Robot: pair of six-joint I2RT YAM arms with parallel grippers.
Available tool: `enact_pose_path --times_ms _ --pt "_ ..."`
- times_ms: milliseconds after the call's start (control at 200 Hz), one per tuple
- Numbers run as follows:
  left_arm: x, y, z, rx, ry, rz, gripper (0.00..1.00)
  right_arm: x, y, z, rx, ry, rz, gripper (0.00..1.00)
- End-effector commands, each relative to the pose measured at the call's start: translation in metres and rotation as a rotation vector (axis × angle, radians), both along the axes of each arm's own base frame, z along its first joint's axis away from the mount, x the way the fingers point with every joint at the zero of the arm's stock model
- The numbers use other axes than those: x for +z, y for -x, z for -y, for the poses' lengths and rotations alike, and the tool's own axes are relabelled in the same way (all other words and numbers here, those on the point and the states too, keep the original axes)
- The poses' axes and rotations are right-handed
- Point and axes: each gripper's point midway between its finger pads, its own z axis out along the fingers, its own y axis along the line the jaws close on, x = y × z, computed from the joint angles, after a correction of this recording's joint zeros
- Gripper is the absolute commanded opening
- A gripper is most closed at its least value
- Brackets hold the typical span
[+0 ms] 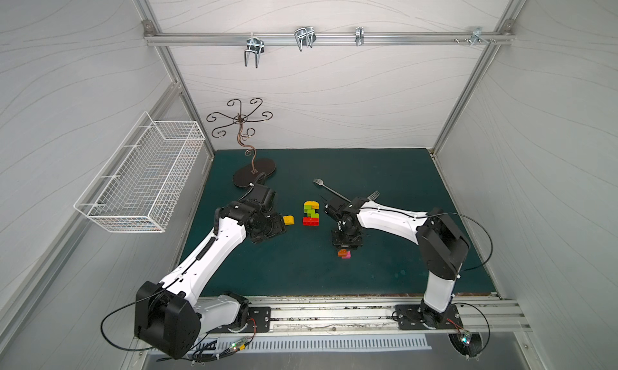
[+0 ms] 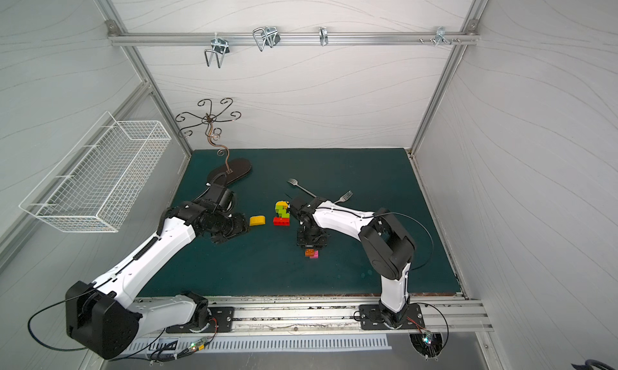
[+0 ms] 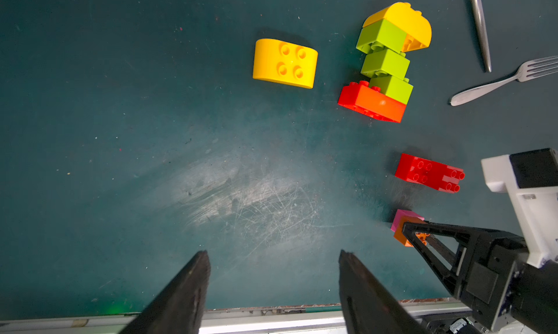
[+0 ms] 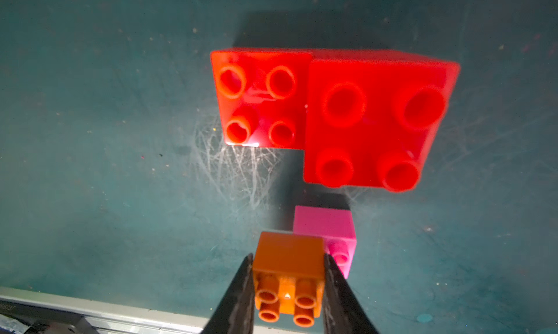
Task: Assemble the letter s with lego
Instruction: Assemble the lego brick with the lego brick.
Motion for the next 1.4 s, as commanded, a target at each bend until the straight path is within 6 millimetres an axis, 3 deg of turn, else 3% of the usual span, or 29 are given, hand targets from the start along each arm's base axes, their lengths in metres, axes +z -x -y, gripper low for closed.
enact_pose_path --times_ms 0,225,380,515,1050,1176,1391 --pt "0.006 -0.004 -0.003 0.002 -0.012 0.017 0.71 -0.047 0.024 0.043 -0.005 0.176 -0.114 0.00" --pt "0.008 -0.005 -0.003 0.007 -0.015 0.018 0.72 -0.048 0.021 0.044 0.003 0.180 -0.114 0.00" --pt "0.009 -0.005 -0.005 0.010 -0.020 0.019 0.73 -0.036 0.017 0.038 0.015 0.138 -0.082 0.00" --pt "0.010 -0.005 -0.005 0.012 -0.020 0.019 0.74 -0.023 0.012 0.029 0.024 0.094 -0.057 0.06" --pt "0.015 -0.003 -0.007 0.013 -0.026 0.029 0.74 0.004 -0.001 0.013 0.047 0.005 -0.016 0.43" --pt "0.015 -0.003 -0.007 0.015 -0.028 0.032 0.74 0.010 -0.002 0.008 0.063 -0.018 -0.015 0.57" --pt "0.017 -0.004 -0.007 0.015 -0.028 0.035 0.74 0.030 -0.004 0.005 0.074 -0.067 0.013 0.64"
